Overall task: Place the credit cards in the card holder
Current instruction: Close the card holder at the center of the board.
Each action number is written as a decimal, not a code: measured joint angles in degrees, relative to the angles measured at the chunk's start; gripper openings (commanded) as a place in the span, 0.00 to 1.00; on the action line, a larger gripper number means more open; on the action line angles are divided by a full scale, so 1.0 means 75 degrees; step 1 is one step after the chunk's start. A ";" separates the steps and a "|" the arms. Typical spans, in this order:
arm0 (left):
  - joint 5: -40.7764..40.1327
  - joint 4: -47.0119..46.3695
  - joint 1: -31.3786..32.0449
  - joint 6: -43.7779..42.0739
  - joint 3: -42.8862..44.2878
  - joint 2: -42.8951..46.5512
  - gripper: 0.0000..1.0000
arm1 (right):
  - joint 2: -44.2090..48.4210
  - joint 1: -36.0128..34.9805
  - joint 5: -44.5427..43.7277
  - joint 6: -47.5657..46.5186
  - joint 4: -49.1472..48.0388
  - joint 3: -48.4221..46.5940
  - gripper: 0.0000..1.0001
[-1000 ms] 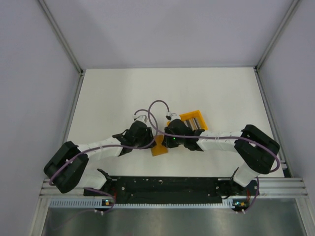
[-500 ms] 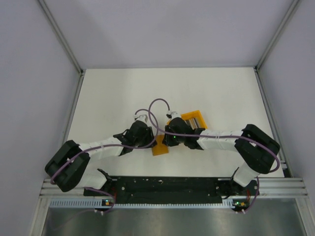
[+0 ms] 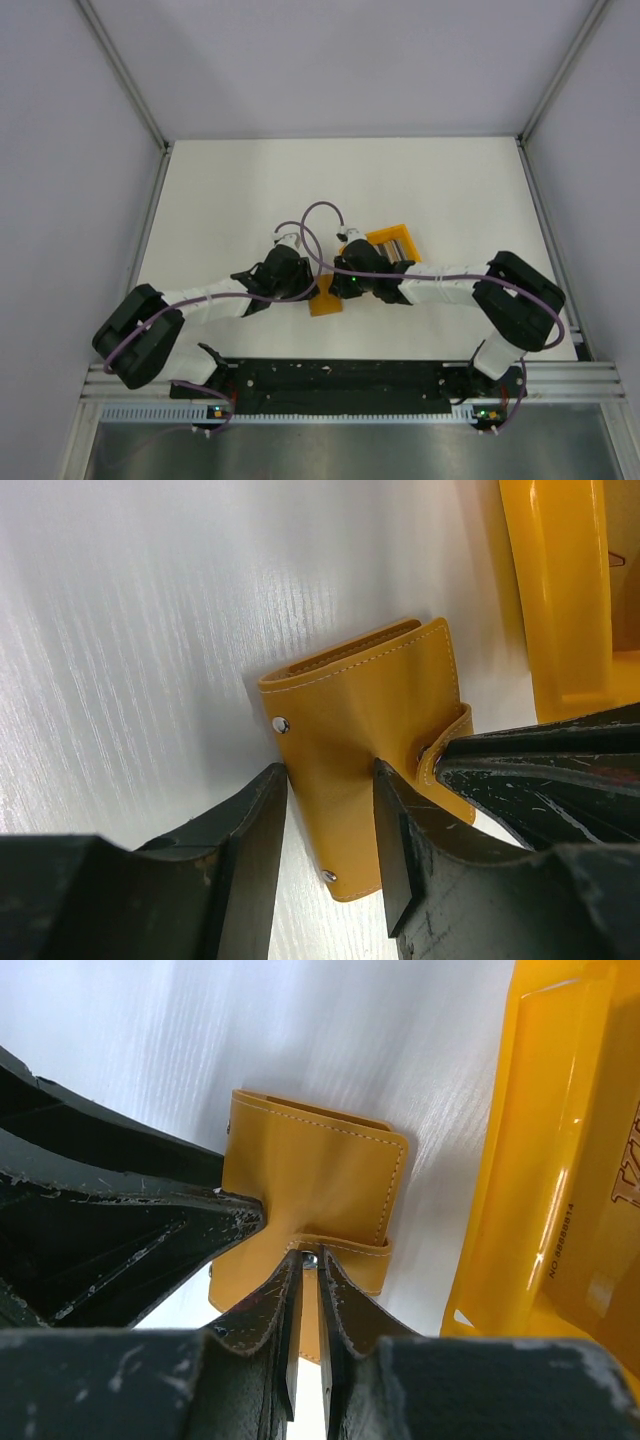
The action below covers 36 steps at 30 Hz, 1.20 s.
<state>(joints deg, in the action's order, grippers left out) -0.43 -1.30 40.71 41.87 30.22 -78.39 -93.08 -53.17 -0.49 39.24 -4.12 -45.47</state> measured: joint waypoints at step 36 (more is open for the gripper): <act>0.0079 -0.0029 -0.0038 0.0015 0.0000 -0.0020 0.43 | -0.0775 -0.0321 -0.0912 -0.0268 0.1233 -0.1259 0.00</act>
<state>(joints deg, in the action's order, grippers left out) 0.16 -1.52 40.42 41.98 30.22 -78.54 -98.89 -55.57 -7.33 37.23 5.13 -54.92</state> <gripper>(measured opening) 0.430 0.006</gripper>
